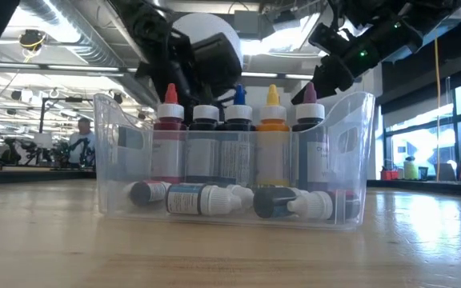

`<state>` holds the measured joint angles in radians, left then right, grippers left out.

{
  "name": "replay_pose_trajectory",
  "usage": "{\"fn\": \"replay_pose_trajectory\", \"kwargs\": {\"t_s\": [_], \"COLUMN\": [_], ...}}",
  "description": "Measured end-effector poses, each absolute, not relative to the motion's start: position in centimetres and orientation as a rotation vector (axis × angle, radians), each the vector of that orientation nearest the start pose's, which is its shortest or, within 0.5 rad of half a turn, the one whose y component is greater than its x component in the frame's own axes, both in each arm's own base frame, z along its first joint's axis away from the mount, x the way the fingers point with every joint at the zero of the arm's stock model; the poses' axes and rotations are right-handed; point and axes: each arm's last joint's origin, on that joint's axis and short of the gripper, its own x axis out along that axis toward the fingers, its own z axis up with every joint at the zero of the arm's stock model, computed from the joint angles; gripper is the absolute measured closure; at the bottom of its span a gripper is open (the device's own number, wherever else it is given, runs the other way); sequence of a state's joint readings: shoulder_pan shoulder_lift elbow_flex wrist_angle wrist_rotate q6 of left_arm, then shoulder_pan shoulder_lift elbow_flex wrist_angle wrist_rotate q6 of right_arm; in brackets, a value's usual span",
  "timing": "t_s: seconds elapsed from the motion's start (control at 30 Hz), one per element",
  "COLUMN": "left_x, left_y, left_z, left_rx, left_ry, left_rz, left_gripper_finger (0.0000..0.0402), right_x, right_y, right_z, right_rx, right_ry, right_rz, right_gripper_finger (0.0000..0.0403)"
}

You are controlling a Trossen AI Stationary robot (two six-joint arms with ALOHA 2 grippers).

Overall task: Pick & Place food coloring
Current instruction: Put the small red food coloring bottle into the transparent bin

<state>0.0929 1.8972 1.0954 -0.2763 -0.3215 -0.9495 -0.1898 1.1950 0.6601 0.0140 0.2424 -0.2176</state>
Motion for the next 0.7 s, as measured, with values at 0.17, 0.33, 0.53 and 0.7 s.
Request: {"fn": "replay_pose_trajectory", "kwargs": {"t_s": [0.17, 0.33, 0.53, 0.7], "left_x": [36.38, 36.31, 36.2, 36.15], "left_y": [4.26, 4.25, 4.28, 4.25], "left_z": [12.72, 12.68, 12.62, 12.86], "left_rx": [-0.768, -0.747, -0.739, -0.735], "left_ry": [0.8, 0.818, 0.83, 0.836], "left_rz": [0.862, 0.854, 0.854, 0.835], "left_gripper_finger": [0.0207, 0.0233, 0.0285, 0.0318], "right_x": [24.18, 24.17, 24.16, 24.16], "right_y": [-5.35, -5.35, -5.35, -5.35], "right_z": [22.8, 22.78, 22.77, 22.77], "right_rx": [-0.221, -0.221, -0.218, -0.217], "right_ry": [0.57, 0.572, 0.573, 0.573], "right_rz": [-0.364, -0.364, -0.364, -0.365], "right_gripper_finger": [0.0251, 0.0251, 0.0251, 0.0251]}}
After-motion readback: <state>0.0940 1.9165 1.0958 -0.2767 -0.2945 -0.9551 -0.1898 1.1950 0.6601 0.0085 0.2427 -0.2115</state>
